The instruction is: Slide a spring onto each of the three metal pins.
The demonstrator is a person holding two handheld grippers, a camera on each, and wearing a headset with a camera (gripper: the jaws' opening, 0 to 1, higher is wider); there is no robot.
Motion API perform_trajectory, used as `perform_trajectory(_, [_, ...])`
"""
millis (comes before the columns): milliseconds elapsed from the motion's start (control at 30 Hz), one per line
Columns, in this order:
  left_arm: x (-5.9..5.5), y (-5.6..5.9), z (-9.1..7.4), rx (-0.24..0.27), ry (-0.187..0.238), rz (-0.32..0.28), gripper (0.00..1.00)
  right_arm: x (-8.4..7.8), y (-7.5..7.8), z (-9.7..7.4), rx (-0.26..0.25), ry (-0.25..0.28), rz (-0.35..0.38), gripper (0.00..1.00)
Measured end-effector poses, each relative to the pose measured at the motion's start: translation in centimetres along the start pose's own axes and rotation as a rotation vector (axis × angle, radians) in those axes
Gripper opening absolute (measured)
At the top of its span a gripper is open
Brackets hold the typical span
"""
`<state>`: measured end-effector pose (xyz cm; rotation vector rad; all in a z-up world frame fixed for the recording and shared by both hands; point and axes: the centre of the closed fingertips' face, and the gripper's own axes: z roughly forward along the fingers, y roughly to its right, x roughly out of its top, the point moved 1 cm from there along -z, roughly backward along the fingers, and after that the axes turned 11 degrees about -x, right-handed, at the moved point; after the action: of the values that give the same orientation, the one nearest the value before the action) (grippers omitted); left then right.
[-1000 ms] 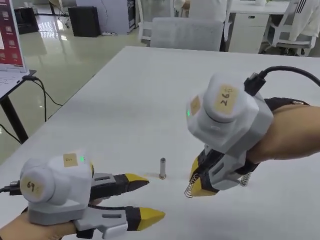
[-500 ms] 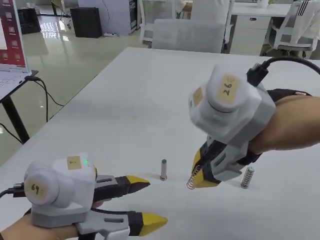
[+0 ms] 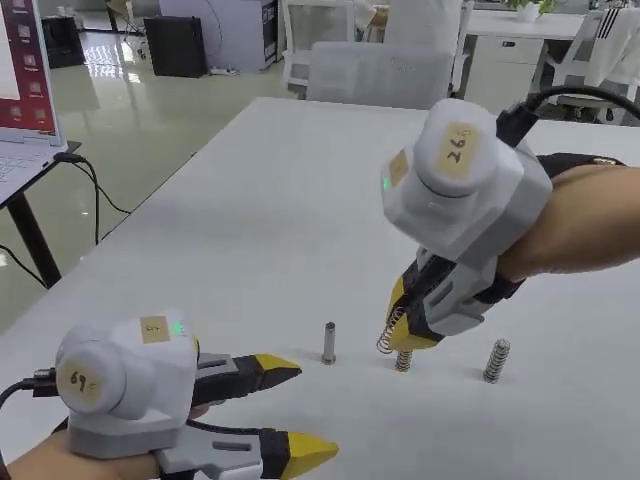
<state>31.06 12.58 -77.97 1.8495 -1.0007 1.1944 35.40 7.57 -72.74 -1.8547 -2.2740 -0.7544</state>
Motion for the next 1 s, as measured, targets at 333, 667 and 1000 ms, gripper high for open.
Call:
perform_trajectory(333, [-0.3,0.1,0.1,-0.004,-0.009,0.003,0.46,1.4,1.2,0.2,-0.014,0.008,-0.007,0.08])
perform_trajectory(667, [-0.2,-0.2,-0.1,0.014,0.000,0.000,0.47,2.1,2.2,1.7,-0.020,-0.006,-0.040,0.08])
perform_trajectory(1000, [-0.3,-0.3,-0.3,0.032,0.002,-0.002,0.49,2.4,2.6,2.8,-0.024,-0.017,-0.057,0.08])
